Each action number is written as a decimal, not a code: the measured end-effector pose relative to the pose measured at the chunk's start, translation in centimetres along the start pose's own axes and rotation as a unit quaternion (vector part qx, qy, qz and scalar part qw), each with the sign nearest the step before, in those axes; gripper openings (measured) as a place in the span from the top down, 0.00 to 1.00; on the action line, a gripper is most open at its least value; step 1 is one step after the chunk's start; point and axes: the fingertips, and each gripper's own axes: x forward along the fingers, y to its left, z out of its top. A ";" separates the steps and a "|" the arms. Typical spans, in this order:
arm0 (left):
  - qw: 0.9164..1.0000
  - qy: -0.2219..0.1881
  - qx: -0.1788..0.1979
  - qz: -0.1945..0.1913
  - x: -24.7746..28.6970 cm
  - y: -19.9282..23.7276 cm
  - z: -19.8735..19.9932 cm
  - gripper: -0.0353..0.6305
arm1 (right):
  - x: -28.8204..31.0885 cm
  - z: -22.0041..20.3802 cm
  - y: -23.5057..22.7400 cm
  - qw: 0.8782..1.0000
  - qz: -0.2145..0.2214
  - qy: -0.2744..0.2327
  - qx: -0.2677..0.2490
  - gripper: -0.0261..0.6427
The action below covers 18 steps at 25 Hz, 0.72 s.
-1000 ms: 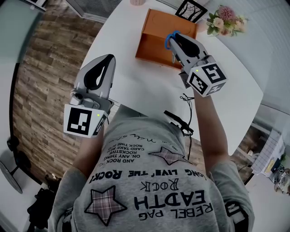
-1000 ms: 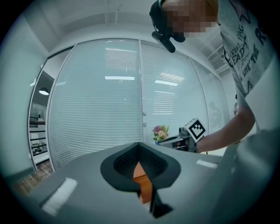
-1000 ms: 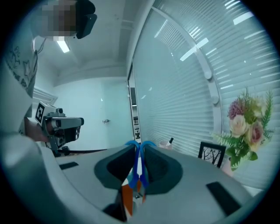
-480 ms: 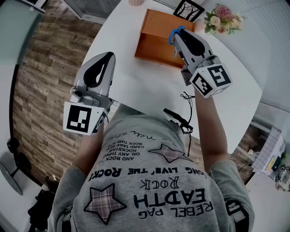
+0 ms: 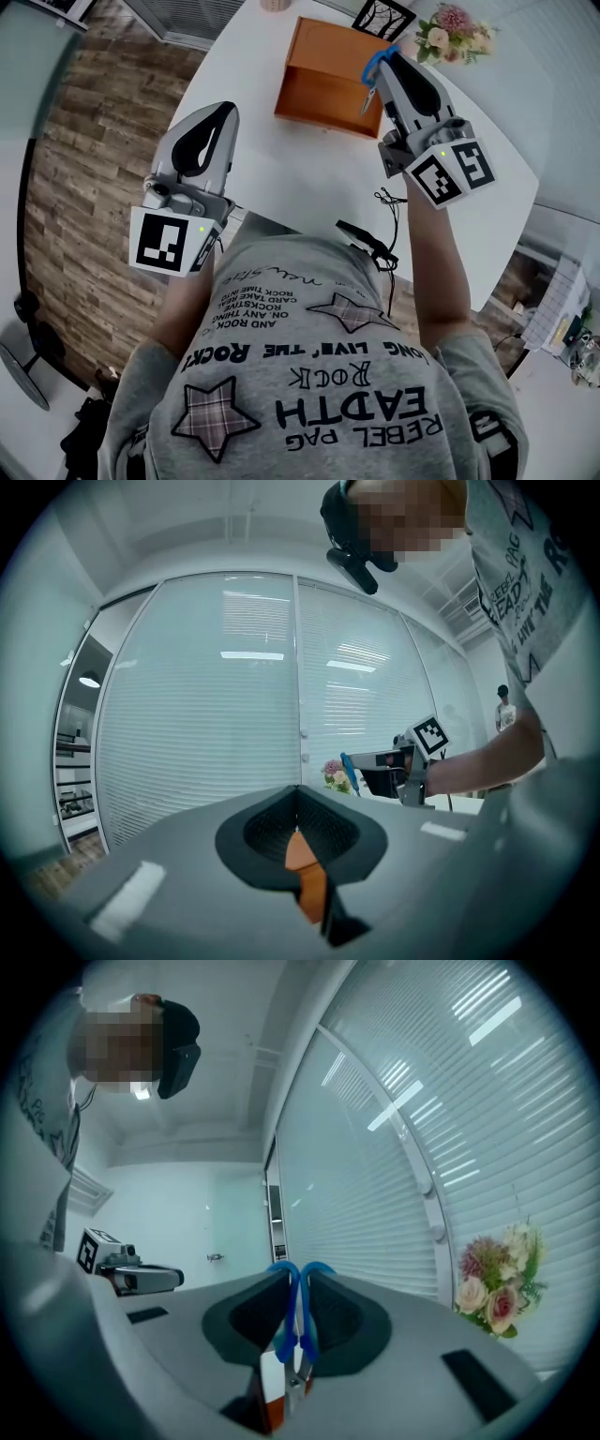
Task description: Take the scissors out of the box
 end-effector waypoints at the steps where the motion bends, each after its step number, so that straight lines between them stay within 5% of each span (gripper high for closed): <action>1: 1.000 -0.001 -0.001 -0.002 0.1 -0.1 0.0 0.93 | -0.2 0.4 0.0 1.000 -0.002 -0.004 -0.001 0.84; 18: 1.000 -0.021 0.007 -0.021 0.7 -1.0 2.0 0.93 | -5.2 6.2 0.8 0.997 -0.038 -0.055 -0.024 0.84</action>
